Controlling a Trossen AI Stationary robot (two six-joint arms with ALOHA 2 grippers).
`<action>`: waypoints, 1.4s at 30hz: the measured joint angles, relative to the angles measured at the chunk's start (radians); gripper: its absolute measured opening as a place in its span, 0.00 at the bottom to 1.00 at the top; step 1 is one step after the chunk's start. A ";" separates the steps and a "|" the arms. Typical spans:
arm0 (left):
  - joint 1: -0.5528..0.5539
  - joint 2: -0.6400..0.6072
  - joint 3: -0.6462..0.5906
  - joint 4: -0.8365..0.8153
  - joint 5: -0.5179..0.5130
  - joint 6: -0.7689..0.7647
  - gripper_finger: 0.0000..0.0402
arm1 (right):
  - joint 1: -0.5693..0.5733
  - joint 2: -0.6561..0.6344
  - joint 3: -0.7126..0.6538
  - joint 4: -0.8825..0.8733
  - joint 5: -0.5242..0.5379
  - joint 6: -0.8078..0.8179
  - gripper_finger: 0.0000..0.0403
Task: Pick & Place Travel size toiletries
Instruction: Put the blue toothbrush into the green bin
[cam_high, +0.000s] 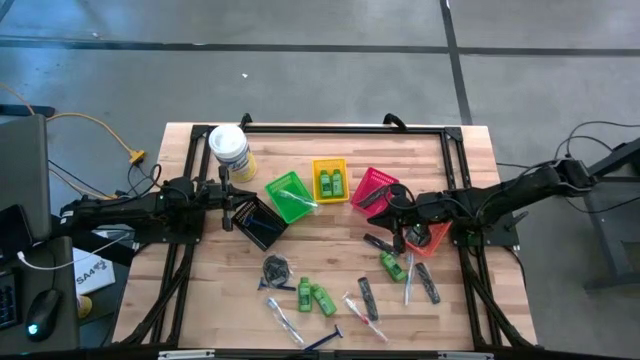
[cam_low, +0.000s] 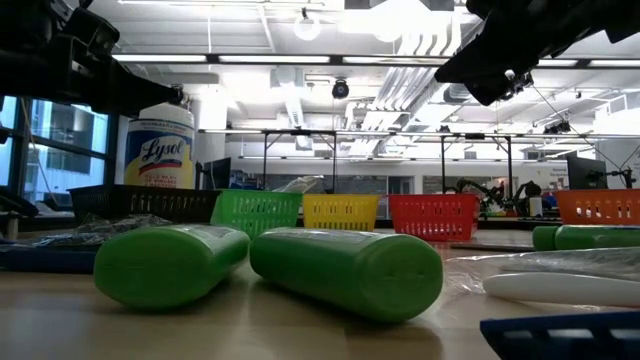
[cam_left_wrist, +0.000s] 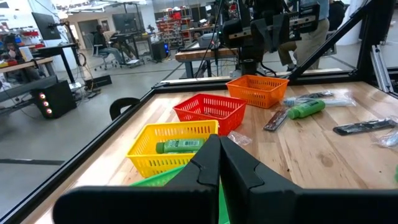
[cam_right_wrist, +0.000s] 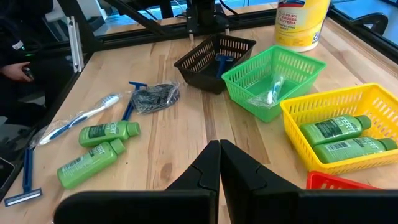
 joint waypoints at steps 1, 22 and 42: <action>0.000 0.000 0.000 0.000 0.000 0.000 0.00 | 0.000 0.000 0.000 0.000 -0.010 0.000 0.01; 0.000 0.000 0.000 -0.001 0.000 -0.026 0.00 | 0.309 0.001 0.001 -0.122 -0.195 0.607 0.01; 0.000 0.000 0.000 -0.003 0.001 -0.047 0.00 | 0.564 0.397 0.197 -0.508 -0.271 1.086 0.03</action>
